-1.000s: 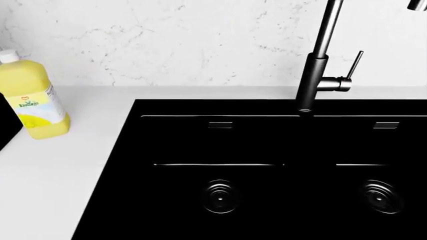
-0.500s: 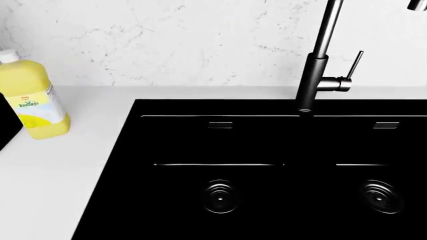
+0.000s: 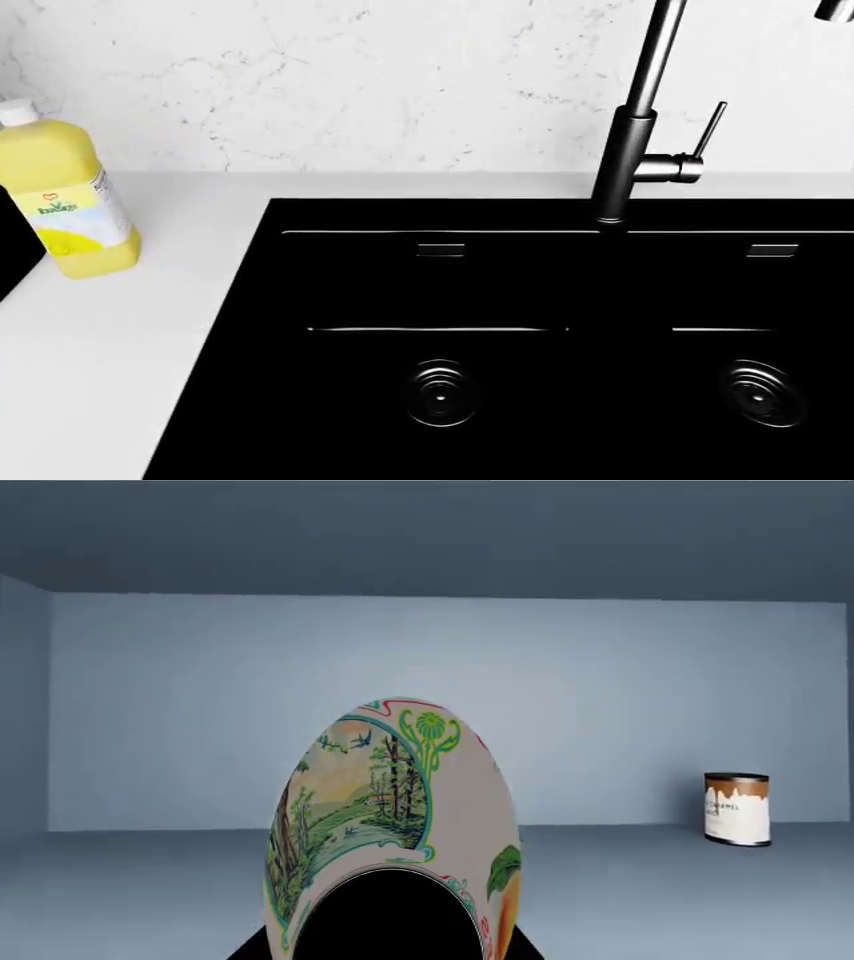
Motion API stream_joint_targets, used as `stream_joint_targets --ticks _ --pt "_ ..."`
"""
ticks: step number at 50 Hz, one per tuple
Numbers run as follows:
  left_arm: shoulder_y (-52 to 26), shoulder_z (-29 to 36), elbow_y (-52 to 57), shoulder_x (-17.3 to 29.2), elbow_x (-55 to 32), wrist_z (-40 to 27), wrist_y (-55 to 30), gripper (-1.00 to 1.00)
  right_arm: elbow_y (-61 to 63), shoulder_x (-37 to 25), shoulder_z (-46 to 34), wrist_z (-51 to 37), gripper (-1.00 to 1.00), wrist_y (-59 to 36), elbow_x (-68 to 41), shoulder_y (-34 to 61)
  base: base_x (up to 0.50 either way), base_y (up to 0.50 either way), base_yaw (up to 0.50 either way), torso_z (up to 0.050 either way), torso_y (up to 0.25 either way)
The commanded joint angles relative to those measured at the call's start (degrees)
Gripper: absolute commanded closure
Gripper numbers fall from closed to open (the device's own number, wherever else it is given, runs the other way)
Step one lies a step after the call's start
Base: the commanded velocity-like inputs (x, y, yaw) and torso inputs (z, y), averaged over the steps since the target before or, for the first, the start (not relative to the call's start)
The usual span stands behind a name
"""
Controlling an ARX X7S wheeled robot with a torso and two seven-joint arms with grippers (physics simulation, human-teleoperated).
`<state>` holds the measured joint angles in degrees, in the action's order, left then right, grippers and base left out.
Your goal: Pick the honey bottle and canned food from the counter and place them in the cabinets closest to them.
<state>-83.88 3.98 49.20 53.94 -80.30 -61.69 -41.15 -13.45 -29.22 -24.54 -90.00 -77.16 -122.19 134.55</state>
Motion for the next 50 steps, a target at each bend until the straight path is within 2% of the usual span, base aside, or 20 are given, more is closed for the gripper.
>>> stream_joint_targets --ticks 1,16,23,44,50 --pt "0.83 4.27 -0.15 -0.54 -4.74 2.45 1.07 -1.0 -8.68 1.08 -3.0 0.0 1.0 1.25 -2.16 0.45 0.0 0.0 -0.01 0.01 0.0" --pt "0.17 4.27 -0.24 -0.26 -5.24 2.25 0.95 -1.0 -12.69 3.84 0.19 0.0 1.0 -4.17 3.37 0.45 0.0 0.0 0.0 0.001 0.0" --pt "0.05 4.23 -0.34 -0.17 -5.3 2.28 0.95 -1.0 -15.77 4.04 -2.28 0.0 1.0 -4.08 1.75 0.45 0.0 0.0 0.0 0.0 0.0" --pt "0.33 4.32 -0.26 -0.29 -4.95 2.48 1.11 -1.0 -23.82 6.08 -2.66 0.02 1.0 -5.71 2.9 0.45 0.0 0.0 0.0 0.001 0.0" --pt "0.36 4.45 -0.27 -0.39 -4.82 2.47 1.08 -1.0 -23.77 4.84 -6.36 0.06 1.0 -3.68 0.48 0.43 0.0 0.0 0.0 0.0 0.0"
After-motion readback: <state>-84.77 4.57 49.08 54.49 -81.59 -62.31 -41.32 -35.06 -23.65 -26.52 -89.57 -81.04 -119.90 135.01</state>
